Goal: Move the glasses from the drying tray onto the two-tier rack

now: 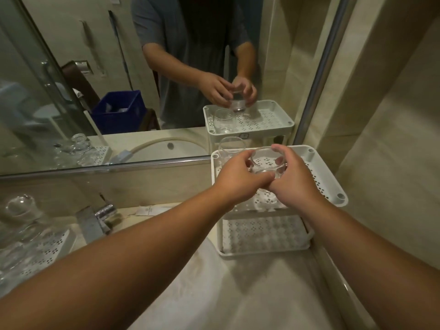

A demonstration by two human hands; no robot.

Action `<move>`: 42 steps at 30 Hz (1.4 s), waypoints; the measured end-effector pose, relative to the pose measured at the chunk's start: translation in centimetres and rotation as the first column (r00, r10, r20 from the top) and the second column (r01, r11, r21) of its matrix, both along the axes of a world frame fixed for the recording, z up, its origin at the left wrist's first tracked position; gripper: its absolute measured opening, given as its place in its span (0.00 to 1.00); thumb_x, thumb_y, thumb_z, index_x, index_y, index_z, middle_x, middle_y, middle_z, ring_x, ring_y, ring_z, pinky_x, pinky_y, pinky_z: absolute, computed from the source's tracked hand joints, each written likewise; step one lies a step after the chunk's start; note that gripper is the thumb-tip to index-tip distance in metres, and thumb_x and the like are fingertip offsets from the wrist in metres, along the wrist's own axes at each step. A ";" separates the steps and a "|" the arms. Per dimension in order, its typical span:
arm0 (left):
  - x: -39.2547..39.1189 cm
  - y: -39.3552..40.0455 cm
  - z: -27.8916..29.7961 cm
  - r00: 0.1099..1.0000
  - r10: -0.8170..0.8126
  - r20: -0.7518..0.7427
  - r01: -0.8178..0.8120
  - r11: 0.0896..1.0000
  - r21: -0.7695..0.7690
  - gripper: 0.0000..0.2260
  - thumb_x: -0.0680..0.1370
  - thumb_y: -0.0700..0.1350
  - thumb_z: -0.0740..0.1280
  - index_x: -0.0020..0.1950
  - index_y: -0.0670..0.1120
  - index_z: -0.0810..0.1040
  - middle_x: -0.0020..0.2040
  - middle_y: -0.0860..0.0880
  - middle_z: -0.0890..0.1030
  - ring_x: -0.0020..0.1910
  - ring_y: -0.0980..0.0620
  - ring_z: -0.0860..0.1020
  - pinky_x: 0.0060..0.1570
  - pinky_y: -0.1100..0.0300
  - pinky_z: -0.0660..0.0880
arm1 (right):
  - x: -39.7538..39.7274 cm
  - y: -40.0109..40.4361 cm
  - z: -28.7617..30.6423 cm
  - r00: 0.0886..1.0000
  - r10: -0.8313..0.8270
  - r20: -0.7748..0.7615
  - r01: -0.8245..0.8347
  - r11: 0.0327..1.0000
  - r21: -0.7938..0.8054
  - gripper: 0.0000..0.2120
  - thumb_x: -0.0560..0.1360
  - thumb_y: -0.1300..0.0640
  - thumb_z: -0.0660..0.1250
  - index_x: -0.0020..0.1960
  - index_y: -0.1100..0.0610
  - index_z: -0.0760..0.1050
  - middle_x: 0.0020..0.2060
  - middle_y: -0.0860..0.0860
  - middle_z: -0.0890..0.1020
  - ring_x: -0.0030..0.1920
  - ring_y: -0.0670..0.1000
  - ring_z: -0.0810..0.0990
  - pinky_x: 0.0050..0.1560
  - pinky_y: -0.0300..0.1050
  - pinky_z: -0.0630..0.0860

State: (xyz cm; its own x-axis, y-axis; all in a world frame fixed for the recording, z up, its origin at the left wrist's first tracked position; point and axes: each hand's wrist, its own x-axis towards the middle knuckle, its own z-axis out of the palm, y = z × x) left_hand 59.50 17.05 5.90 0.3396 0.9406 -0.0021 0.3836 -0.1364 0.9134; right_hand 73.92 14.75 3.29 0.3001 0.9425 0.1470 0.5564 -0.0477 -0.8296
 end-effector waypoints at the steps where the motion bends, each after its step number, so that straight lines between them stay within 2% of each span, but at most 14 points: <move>1: 0.1 0.2 -0.4 1.000 0.008 -0.005 -0.008 1.000 -0.011 0.31 0.71 0.50 0.76 0.72 0.50 0.71 0.58 0.51 0.79 0.54 0.49 0.81 0.57 0.46 0.79 | 0.2 0.2 -0.3 1.000 -0.002 0.006 0.002 1.000 -0.015 0.42 0.62 0.54 0.82 0.71 0.42 0.66 0.57 0.48 0.73 0.49 0.44 0.75 0.43 0.39 0.72; 4: 0.5 0.6 -1.1 0.998 0.056 -0.008 -0.057 0.997 -0.052 0.28 0.73 0.50 0.75 0.71 0.50 0.72 0.57 0.52 0.79 0.53 0.52 0.81 0.56 0.50 0.79 | 0.6 0.9 -0.9 1.000 -0.031 0.007 0.031 0.998 -0.053 0.42 0.63 0.51 0.82 0.72 0.44 0.65 0.57 0.49 0.74 0.52 0.49 0.76 0.49 0.44 0.74; 8: 0.8 1.1 -1.9 0.990 0.144 0.015 -0.139 0.977 -0.164 0.22 0.75 0.51 0.71 0.67 0.49 0.71 0.52 0.51 0.80 0.45 0.53 0.81 0.45 0.57 0.78 | 0.9 2.0 -1.6 0.998 -0.049 0.031 0.052 0.996 -0.079 0.45 0.61 0.46 0.82 0.72 0.45 0.64 0.58 0.48 0.75 0.55 0.50 0.76 0.55 0.50 0.75; 11: 1.2 1.3 -2.4 0.984 0.167 0.061 -0.144 0.949 -0.281 0.19 0.74 0.47 0.70 0.64 0.47 0.73 0.51 0.45 0.82 0.42 0.49 0.81 0.52 0.47 0.81 | 1.1 2.7 -2.4 0.997 -0.054 0.049 0.058 0.995 -0.083 0.45 0.60 0.47 0.82 0.72 0.45 0.64 0.58 0.49 0.75 0.55 0.51 0.76 0.53 0.47 0.73; 13: 1.4 1.5 -2.6 0.976 0.201 0.088 -0.160 0.927 -0.339 0.20 0.71 0.44 0.68 0.63 0.47 0.73 0.51 0.43 0.83 0.47 0.44 0.83 0.56 0.43 0.80 | 1.2 3.0 -2.8 0.996 -0.056 0.062 0.062 0.994 -0.087 0.45 0.60 0.46 0.82 0.71 0.44 0.64 0.58 0.49 0.75 0.55 0.50 0.76 0.51 0.45 0.71; 16: 1.7 2.1 -3.0 0.946 0.287 0.152 -0.201 0.885 -0.420 0.17 0.69 0.40 0.66 0.58 0.45 0.75 0.48 0.42 0.81 0.50 0.41 0.83 0.57 0.42 0.80 | 1.3 3.6 -3.3 0.996 -0.062 0.061 0.067 0.994 -0.086 0.44 0.60 0.46 0.81 0.71 0.43 0.64 0.58 0.49 0.75 0.55 0.49 0.75 0.50 0.44 0.69; 19: 2.1 2.8 -3.5 0.899 0.370 0.232 -0.221 0.844 -0.489 0.09 0.73 0.36 0.65 0.51 0.44 0.77 0.46 0.41 0.81 0.51 0.38 0.84 0.56 0.43 0.80 | 1.4 4.3 -3.5 0.997 -0.069 0.031 0.071 0.994 -0.085 0.46 0.61 0.46 0.81 0.72 0.44 0.63 0.59 0.48 0.75 0.57 0.49 0.75 0.54 0.46 0.72; 23: 2.8 3.3 -4.1 0.861 0.421 0.285 -0.226 0.820 -0.526 0.09 0.77 0.34 0.63 0.48 0.44 0.80 0.42 0.42 0.83 0.42 0.44 0.82 0.55 0.46 0.81 | 1.3 5.4 -3.5 0.995 -0.096 -0.001 0.096 0.993 -0.071 0.46 0.62 0.48 0.81 0.73 0.45 0.61 0.61 0.47 0.75 0.58 0.50 0.75 0.59 0.50 0.74; 25: 3.2 3.5 -4.3 0.843 0.441 0.309 -0.223 0.808 -0.545 0.10 0.76 0.33 0.62 0.48 0.45 0.80 0.42 0.42 0.82 0.38 0.47 0.79 0.51 0.48 0.81 | 1.3 6.0 -3.5 0.994 -0.108 -0.007 0.107 0.992 -0.071 0.46 0.63 0.48 0.81 0.73 0.47 0.59 0.62 0.48 0.75 0.59 0.51 0.75 0.57 0.47 0.73; 27: 3.4 3.4 -4.5 0.827 0.464 0.317 -0.233 0.797 -0.557 0.11 0.77 0.32 0.61 0.51 0.45 0.79 0.44 0.42 0.82 0.36 0.49 0.78 0.42 0.52 0.80 | 1.3 6.5 -3.6 0.993 -0.116 -0.010 0.115 0.990 -0.076 0.43 0.64 0.48 0.80 0.71 0.50 0.59 0.60 0.48 0.75 0.57 0.51 0.76 0.53 0.44 0.71; 31: 3.7 3.2 -4.7 0.828 0.463 0.317 -0.242 0.804 -0.542 0.15 0.78 0.35 0.61 0.63 0.46 0.77 0.50 0.42 0.83 0.37 0.51 0.80 0.36 0.57 0.76 | 1.1 7.3 -3.6 0.995 -0.098 -0.013 0.097 0.992 -0.079 0.36 0.66 0.51 0.79 0.66 0.50 0.62 0.55 0.46 0.75 0.53 0.49 0.77 0.47 0.42 0.70; 34: 3.7 3.0 -5.1 0.845 0.419 0.332 -0.222 0.840 -0.495 0.20 0.78 0.36 0.61 0.69 0.47 0.74 0.51 0.44 0.84 0.38 0.52 0.81 0.37 0.58 0.77 | 1.2 7.6 -3.7 0.995 -0.093 -0.018 0.092 0.994 -0.063 0.37 0.65 0.51 0.79 0.67 0.48 0.63 0.58 0.47 0.76 0.54 0.48 0.76 0.46 0.40 0.70; 38: 3.9 2.9 -5.6 0.859 0.351 0.372 -0.160 0.876 -0.456 0.27 0.76 0.33 0.61 0.75 0.48 0.69 0.56 0.49 0.83 0.42 0.53 0.82 0.45 0.56 0.79 | 1.4 7.8 -3.9 0.997 -0.074 -0.033 0.072 0.996 -0.051 0.38 0.65 0.49 0.78 0.69 0.43 0.63 0.61 0.49 0.76 0.59 0.51 0.77 0.56 0.52 0.78; 42: 4.1 2.8 -5.5 0.857 0.342 0.385 -0.149 0.880 -0.450 0.28 0.77 0.33 0.63 0.76 0.48 0.68 0.57 0.51 0.83 0.45 0.53 0.83 0.40 0.60 0.77 | 1.5 7.8 -4.2 0.992 -0.064 -0.111 0.058 0.997 -0.050 0.37 0.65 0.49 0.78 0.68 0.39 0.62 0.60 0.46 0.76 0.57 0.47 0.76 0.52 0.46 0.77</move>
